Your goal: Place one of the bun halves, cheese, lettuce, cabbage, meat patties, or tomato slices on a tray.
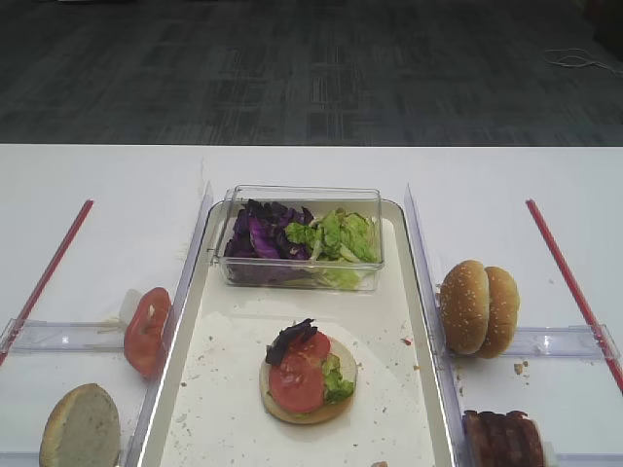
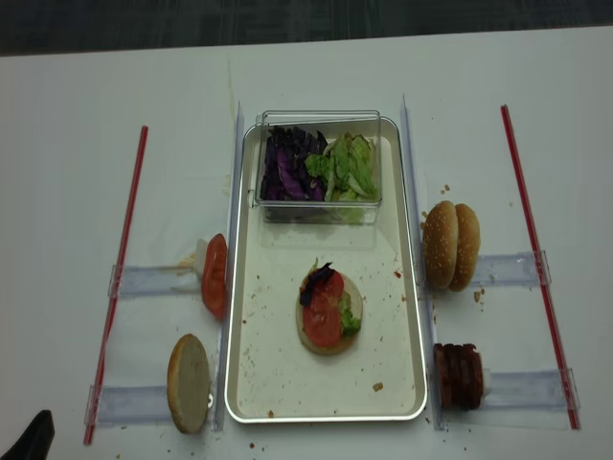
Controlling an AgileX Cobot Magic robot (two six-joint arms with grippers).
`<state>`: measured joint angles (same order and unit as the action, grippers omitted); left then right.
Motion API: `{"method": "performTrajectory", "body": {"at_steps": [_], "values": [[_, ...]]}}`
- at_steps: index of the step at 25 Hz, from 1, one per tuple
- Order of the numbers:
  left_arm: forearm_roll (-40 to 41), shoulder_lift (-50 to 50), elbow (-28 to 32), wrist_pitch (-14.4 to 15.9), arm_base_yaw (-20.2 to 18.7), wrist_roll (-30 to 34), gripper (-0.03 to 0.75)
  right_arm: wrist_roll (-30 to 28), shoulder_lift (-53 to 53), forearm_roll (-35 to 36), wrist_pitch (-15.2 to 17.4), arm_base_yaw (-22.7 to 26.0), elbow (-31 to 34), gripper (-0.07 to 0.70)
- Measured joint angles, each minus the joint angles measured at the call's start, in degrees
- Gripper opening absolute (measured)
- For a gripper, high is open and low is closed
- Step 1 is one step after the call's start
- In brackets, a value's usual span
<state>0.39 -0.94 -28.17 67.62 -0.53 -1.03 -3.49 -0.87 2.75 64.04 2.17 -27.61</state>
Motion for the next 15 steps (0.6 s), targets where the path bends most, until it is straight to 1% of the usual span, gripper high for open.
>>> {"method": "performTrajectory", "body": {"at_steps": [15], "values": [[0.0,0.0,0.0,0.0,0.0,0.0,0.564,0.0,0.0,0.0,0.0,0.0,0.0,0.315]]}}
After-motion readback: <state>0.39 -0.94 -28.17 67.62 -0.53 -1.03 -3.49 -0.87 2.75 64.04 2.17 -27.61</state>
